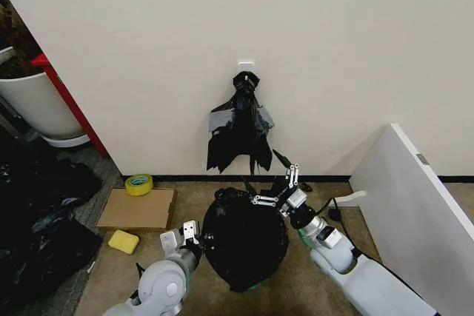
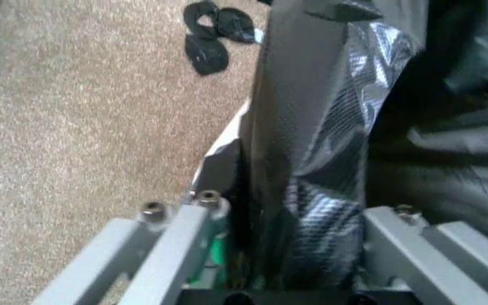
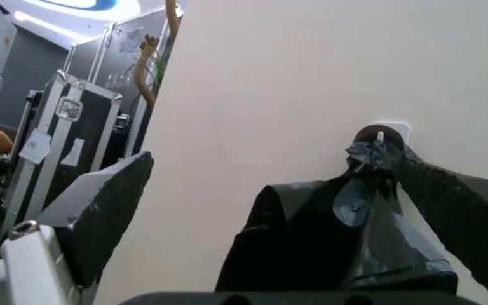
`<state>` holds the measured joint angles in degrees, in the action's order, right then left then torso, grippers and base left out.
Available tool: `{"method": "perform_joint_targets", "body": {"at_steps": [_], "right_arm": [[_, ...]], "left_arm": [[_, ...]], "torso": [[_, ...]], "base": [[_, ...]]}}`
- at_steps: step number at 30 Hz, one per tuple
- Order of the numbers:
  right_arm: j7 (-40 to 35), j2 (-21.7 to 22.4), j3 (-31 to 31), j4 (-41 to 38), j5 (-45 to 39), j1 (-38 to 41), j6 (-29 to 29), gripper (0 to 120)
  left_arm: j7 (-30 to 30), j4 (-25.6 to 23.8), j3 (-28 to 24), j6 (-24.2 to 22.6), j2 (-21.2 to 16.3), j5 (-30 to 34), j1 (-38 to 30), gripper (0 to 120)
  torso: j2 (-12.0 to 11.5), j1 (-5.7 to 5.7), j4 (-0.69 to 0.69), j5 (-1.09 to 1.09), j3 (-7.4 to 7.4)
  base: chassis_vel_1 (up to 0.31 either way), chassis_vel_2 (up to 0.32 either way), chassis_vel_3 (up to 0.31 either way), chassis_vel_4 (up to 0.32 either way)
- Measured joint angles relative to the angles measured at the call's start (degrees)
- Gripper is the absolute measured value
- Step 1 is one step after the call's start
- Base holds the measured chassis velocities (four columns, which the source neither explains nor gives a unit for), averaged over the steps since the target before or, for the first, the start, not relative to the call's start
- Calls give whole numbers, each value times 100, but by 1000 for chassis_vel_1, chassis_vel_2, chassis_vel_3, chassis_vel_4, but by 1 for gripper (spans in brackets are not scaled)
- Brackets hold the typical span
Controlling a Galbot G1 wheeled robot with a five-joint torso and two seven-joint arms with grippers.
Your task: Place the garbage bag over the trash bin.
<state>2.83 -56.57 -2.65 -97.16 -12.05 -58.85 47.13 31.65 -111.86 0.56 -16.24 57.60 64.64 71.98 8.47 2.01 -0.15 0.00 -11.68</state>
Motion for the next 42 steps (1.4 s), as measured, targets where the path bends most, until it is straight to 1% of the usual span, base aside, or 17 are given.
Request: {"method": "perform_joint_targets", "body": {"at_steps": [4,6,9,13,14,19,21,22,24,25,27,29,33,34,36,39,42], "right_arm": [[-5,-9,32,4,-27,-13,5,100],[-5,-20,41,28,-45,-13,6,100],[-62,-89,76,138,-182,-14,6,100],[-574,-162,131,114,-281,-54,-380,100],[-574,-162,131,114,-281,-54,-380,100],[-1177,-168,198,-78,-318,-145,-910,100],[-1350,-178,308,-243,-319,-244,-1104,100],[-1350,-178,308,-243,-319,-244,-1104,100],[-1563,-183,421,-442,-320,-380,-1370,100],[-1625,-183,443,-492,-331,-416,-1448,100],[-1791,-157,539,-723,-478,-612,-1784,100],[-1743,-114,745,-959,-636,-918,-2211,100],[-1662,-145,1077,-975,-482,-1130,-2470,100],[-1669,-189,1293,-1010,-403,-1262,-2689,100],[-1774,-255,1507,-1122,-362,-1421,-2943,100],[-1747,-387,1879,-1187,-273,-1627,-3022,100],[-1372,-500,2318,-1181,-293,-1775,-2849,100]], "left_arm": [[-3,-204,241,10,-20,-11,241,44],[-4,-286,311,10,-31,-27,321,47],[36,-634,499,18,-91,-166,606,60],[112,-1219,540,240,-170,-839,995,77],[112,-1219,540,240,-170,-839,995,77],[149,-1522,591,625,-104,-1771,1304,97],[40,-1523,677,877,19,-2319,1436,99],[40,-1523,677,877,19,-2319,1436,99],[-141,-1439,950,1254,338,-3041,1484,100],[-176,-1417,1013,1333,397,-3168,1484,100],[-451,-1279,1489,1813,777,-3868,1483,100],[-970,-1166,2179,2498,1320,-4593,1483,100],[-1318,-1142,2730,2889,1627,-4870,1495,100],[-1525,-1163,2992,3053,1736,-4924,1549,100],[-1741,-1224,3189,3144,1800,-4912,1630,100],[-1935,-1296,3203,3171,1839,-4768,1667,100],[-2147,-1298,3106,3153,1861,-4510,1555,100]], "torso": [[0,0,0,0,0],[0,0,1,0,0],[0,0,1,1,0],[0,0,1,1,0],[0,0,1,1,0],[0,0,1,1,0],[-1,0,1,1,0],[-1,0,1,1,0],[-1,0,1,0,0],[-1,0,1,-2,0],[-1,0,0,0,0],[-1,0,1,-1,1],[-1,0,0,1,0],[-1,0,1,0,0],[-1,0,2,1,0],[-1,0,2,1,1],[-1,0,0,0,1]], "base": [[0,0,0,0],[0,0,0,0],[0,0,0,0],[0,0,0,0],[0,0,0,0],[0,0,0,0],[0,0,0,0],[0,0,0,0],[0,0,0,0],[0,0,0,0],[0,0,0,0],[0,0,0,0],[0,0,0,0],[0,0,0,0],[0,0,0,0],[0,0,0,0],[0,0,0,0]]}}
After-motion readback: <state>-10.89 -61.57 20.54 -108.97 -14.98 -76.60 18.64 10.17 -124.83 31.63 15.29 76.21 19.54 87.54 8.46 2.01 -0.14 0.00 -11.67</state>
